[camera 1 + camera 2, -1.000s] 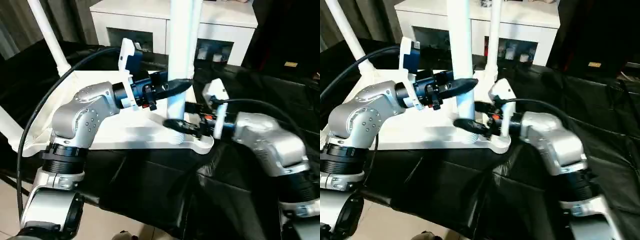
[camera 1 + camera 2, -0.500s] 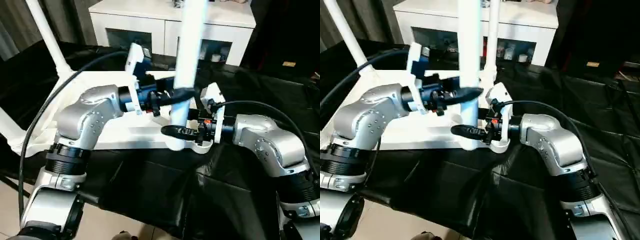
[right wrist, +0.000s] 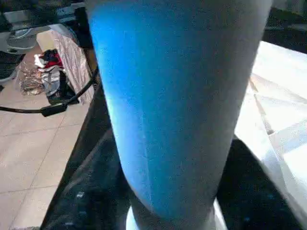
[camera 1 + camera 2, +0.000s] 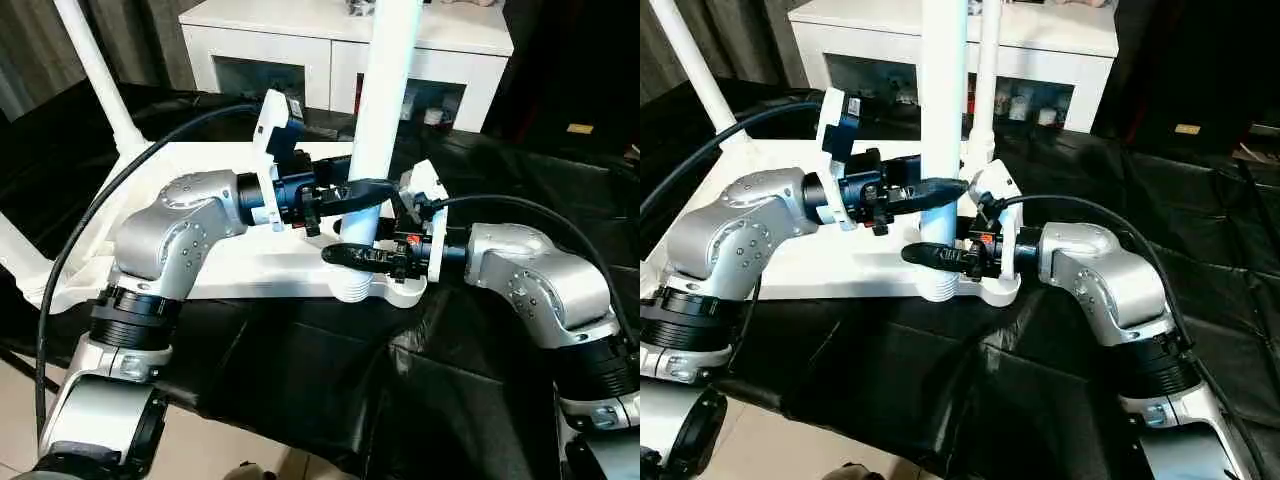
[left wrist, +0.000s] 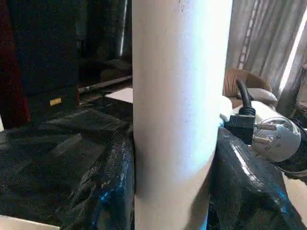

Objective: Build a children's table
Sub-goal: Insert table leg to table base

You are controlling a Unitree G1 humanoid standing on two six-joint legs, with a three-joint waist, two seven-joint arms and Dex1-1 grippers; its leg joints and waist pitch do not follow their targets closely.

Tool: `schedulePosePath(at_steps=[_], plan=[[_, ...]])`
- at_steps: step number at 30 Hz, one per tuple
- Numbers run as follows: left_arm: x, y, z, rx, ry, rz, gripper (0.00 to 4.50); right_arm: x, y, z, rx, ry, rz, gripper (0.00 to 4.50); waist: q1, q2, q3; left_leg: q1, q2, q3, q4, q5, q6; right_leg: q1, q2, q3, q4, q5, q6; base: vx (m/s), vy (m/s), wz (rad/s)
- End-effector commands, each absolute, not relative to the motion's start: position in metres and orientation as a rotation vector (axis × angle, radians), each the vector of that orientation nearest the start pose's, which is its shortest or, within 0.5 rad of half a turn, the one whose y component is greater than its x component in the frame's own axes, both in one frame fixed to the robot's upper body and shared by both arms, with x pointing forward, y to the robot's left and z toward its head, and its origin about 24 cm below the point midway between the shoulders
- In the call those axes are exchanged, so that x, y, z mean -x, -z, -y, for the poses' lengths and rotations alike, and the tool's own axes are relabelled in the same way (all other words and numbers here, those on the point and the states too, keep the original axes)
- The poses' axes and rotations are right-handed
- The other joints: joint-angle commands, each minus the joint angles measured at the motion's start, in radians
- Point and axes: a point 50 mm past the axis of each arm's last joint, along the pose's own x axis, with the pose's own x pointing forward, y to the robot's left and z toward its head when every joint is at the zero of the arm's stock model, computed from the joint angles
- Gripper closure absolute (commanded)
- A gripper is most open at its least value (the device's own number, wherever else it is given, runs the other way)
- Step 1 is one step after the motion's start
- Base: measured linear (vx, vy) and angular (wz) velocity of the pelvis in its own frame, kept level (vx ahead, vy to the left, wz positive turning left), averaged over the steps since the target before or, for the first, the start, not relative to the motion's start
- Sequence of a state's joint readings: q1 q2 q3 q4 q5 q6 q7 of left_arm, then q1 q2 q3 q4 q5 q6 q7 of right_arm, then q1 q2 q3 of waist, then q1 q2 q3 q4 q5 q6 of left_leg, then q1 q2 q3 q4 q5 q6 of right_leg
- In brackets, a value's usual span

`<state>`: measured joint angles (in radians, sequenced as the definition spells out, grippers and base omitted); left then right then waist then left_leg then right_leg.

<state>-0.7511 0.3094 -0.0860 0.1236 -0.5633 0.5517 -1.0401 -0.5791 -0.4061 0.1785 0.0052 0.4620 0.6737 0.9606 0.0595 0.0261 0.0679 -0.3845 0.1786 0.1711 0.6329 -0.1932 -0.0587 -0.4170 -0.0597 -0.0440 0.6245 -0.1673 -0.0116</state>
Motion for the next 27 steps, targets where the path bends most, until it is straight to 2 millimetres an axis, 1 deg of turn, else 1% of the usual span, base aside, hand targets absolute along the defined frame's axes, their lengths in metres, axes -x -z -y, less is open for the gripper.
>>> schedulePosePath(at_steps=[1,2,4,5,6,7,8,9,10,12,13,14,15,17,21,22,23,25,26,27], plan=[[-0.318,-0.203,-0.09,0.067,1.405,0.087,2.65,-0.3,-0.146,0.104,0.019,-1.292,-0.239,2.39,0.003,-0.014,-0.08,0.011,0.037,-0.01,-0.075,-0.124,0.025,0.061,-0.068,0.041,-0.072,-0.241,-0.203,0.0,0.0,0.0],[-0.318,-0.203,-0.09,0.067,1.405,0.087,2.65,-0.3,-0.146,0.104,0.019,-1.292,-0.239,2.5,0.003,-0.013,-0.08,0.012,0.037,-0.009,-0.075,-0.126,0.025,0.06,-0.067,0.041,-0.072,-0.237,-0.206,0.0,0.0,0.0],[-0.318,-0.203,-0.09,0.068,1.405,0.088,2.65,-0.298,-0.145,0.104,0.018,-1.306,-0.246,2.58,0.004,-0.012,-0.081,0.011,0.036,-0.009,-0.074,-0.124,0.026,0.062,-0.069,0.041,-0.071,-0.23,-0.21,0.0,0.0,0.0],[-0.318,-0.203,-0.09,0.068,1.404,0.089,2.65,-0.298,-0.144,0.103,0.017,-1.309,-0.247,2.58,0.003,-0.014,-0.08,0.011,0.036,-0.009,-0.075,-0.126,0.026,0.062,-0.068,0.041,-0.071,-0.232,-0.209,0.0,0.0,0.0],[-0.319,-0.203,-0.09,0.066,1.402,0.089,2.65,-0.298,-0.144,0.103,0.017,-1.31,-0.247,2.6,0.003,-0.014,-0.081,0.012,0.036,-0.009,-0.075,-0.126,0.026,0.062,-0.068,0.041,-0.071,-0.233,-0.209,0.0,0.0,0.0],[-0.319,-0.203,-0.09,0.06,1.387,0.091,2.65,-0.298,-0.144,0.103,0.019,-1.309,-0.245,2.61,0.003,-0.011,-0.081,0.012,0.037,-0.01,-0.075,-0.126,0.026,0.062,-0.069,0.041,-0.071,-0.234,-0.21,0.0,0.0,0.0],[-0.322,-0.202,-0.091,0.042,1.343,0.093,2.65,-0.298,-0.145,0.103,0.019,-1.305,-0.241,2.62,0.003,-0.012,-0.081,0.011,0.036,-0.01,-0.074,-0.128,0.025,0.062,-0.069,0.041,-0.071,-0.235,-0.209,0.0,0.0,0.0],[-0.322,-0.202,-0.091,0.063,1.342,0.08,2.65,-0.298,-0.145,0.103,0.017,-1.3,-0.237,2.63,0.003,-0.012,-0.08,0.012,0.037,-0.01,-0.075,-0.129,0.025,0.062,-0.068,0.041,-0.072,-0.235,-0.209,0.0,0.0,0.0],[-0.321,-0.202,-0.092,0.114,1.357,0.045,2.3,-0.299,-0.145,0.103,0.013,-1.293,-0.231,2.63,0.003,-0.013,-0.081,0.012,0.036,-0.009,-0.074,-0.13,0.024,0.062,-0.068,0.041,-0.072,-0.236,-0.209,0.0,0.0,0.0],[-0.321,-0.203,-0.093,0.148,1.36,0.03,1.95,-0.299,-0.145,0.103,0.011,-1.288,-0.227,2.64,0.003,-0.01,-0.08,0.012,0.036,-0.009,-0.074,-0.132,0.022,0.061,-0.068,0.041,-0.071,-0.239,-0.213,0.0,0.0,0.0],[-0.32,-0.203,-0.093,0.154,1.365,0.025,1.95,-0.298,-0.145,0.103,0.01,-1.285,-0.225,2.64,0.003,-0.012,-0.081,0.012,0.035,-0.009,-0.073,-0.13,0.022,0.061,-0.067,0.041,-0.07,-0.238,-0.214,0.0,0.0,0.0],[-0.32,-0.203,-0.094,0.157,1.368,0.022,1.78,-0.298,-0.145,0.103,0.009,-1.284,-0.225,2.64,0.004,-0.01,-0.081,0.013,0.036,-0.009,-0.074,-0.131,0.022,0.061,-0.067,0.041,-0.071,-0.237,-0.214,0.0,0.0,0.0],[-0.32,-0.203,-0.095,0.157,1.371,0.02,1.78,-0.298,-0.145,0.104,0.008,-1.281,-0.223,2.64,0.003,-0.009,-0.08,0.013,0.036,-0.01,-0.074,-0.132,0.023,0.06,-0.066,0.04,-0.071,-0.236,-0.215,0.0,0.0,0.0],[-0.318,-0.203,-0.097,0.181,1.389,0.008,1.52,-0.298,-0.146,0.106,0.007,-1.265,-0.217,2.64,0.003,-0.009,-0.081,0.013,0.036,-0.01,-0.074,-0.133,0.021,0.061,-0.067,0.04,-0.071,-0.231,-0.215,0.0,0.0,0.0],[-0.315,-0.204,-0.099,0.202,1.402,-0.001,1.41,-0.3,-0.147,0.111,0.006,-1.234,-0.209,2.64,0.004,-0.009,-0.081,0.012,0.035,-0.01,-0.074,-0.131,0.019,0.062,-0.068,0.041,-0.07,-0.221,-0.221,0.0,0.0,0.0],[-0.314,-0.204,-0.099,0.209,1.409,-0.004,1.12,-0.302,-0.148,0.115,0.002,-1.215,-0.205,2.64,0.004,-0.009,-0.08,0.012,0.035,-0.01,-0.075,-0.133,0.02,0.062,-0.067,0.041,-0.07,-0.226,-0.219,0.0,0.0,0.0],[-0.314,-0.204,-0.1,0.214,1.411,-0.005,1.07,-0.303,-0.148,0.117,0.0,-1.206,-0.203,2.65,0.003,-0.009,-0.081,0.013,0.035,-0.009,-0.074,-0.133,0.019,0.062,-0.067,0.041,-0.07,-0.23,-0.217,0.0,0.0,0.0],[-0.313,-0.205,-0.1,0.239,1.407,0.003,1.0,-0.305,-0.15,0.122,-0.005,-1.181,-0.194,2.65,0.004,-0.005,-0.08,0.014,0.034,-0.01,-0.074,-0.139,0.017,0.062,-0.067,0.04,-0.071,-0.239,-0.216,0.0,0.0,0.0],[-0.313,-0.205,-0.101,0.245,1.406,0.004,0.87,-0.304,-0.151,0.123,-0.005,-1.178,-0.191,2.65,0.004,-0.007,-0.08,0.014,0.034,-0.009,-0.074,-0.141,0.018,0.061,-0.065,0.04,-0.072,-0.242,-0.215,0.0,0.0,0.0],[-0.313,-0.206,-0.101,0.245,1.406,0.005,0.74,-0.304,-0.151,0.123,-0.006,-1.178,-0.19,2.65,0.004,-0.007,-0.08,0.014,0.034,-0.009,-0.074,-0.141,0.018,0.061,-0.065,0.04,-0.072,-0.242,-0.215,0.0,0.0,0.0]])
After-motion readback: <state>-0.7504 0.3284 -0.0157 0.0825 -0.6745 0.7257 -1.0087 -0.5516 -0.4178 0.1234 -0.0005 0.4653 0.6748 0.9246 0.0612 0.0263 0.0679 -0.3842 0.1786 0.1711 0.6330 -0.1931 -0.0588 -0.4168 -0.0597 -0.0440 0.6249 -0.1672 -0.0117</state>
